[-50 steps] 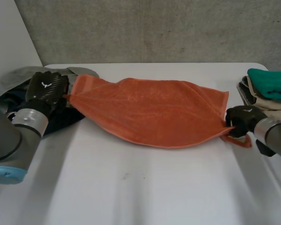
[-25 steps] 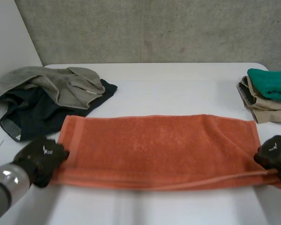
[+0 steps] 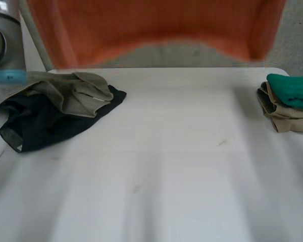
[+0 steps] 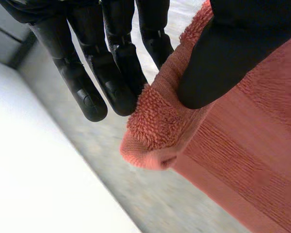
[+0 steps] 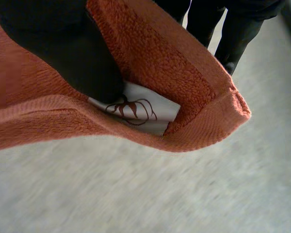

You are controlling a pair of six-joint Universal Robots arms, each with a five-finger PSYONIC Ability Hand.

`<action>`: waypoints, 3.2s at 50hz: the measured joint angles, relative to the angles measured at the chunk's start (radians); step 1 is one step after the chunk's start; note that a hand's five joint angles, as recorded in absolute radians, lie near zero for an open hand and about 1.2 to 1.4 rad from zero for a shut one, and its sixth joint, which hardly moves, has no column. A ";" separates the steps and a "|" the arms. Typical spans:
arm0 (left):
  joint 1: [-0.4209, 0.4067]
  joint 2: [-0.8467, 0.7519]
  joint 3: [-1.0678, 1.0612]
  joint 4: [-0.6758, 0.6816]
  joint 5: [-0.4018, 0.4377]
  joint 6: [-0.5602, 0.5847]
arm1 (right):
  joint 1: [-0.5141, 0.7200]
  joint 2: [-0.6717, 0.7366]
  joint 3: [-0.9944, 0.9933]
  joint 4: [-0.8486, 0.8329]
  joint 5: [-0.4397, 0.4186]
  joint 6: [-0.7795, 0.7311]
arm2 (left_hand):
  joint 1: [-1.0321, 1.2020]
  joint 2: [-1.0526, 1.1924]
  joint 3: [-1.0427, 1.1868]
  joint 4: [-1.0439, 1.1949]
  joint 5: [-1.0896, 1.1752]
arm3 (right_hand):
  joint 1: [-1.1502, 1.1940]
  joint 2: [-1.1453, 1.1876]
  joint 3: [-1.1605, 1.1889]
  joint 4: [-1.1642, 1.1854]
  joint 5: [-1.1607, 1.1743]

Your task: Fold the laundry.

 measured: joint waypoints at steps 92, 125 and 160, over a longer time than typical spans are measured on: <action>-0.053 -0.291 -0.255 -0.400 -0.013 0.134 | -0.012 0.438 0.108 0.382 -0.007 -0.296 | -0.950 -0.989 -0.985 -0.999 -0.940 | -0.900 -0.970 -0.979 -0.984 -0.969; -0.026 -0.471 -0.121 -0.363 0.152 0.103 | -0.108 0.545 -0.062 0.460 -0.198 0.163 | -0.946 -0.985 -0.982 -0.996 -0.936 | -0.900 -0.970 -0.981 -0.987 -0.969; 0.006 -0.090 -0.439 -0.207 0.134 -0.142 | -0.144 0.141 0.273 0.614 -0.070 0.185 | -0.868 -0.939 -0.931 -0.942 -0.912 | -0.777 -0.835 -0.842 -0.849 -0.836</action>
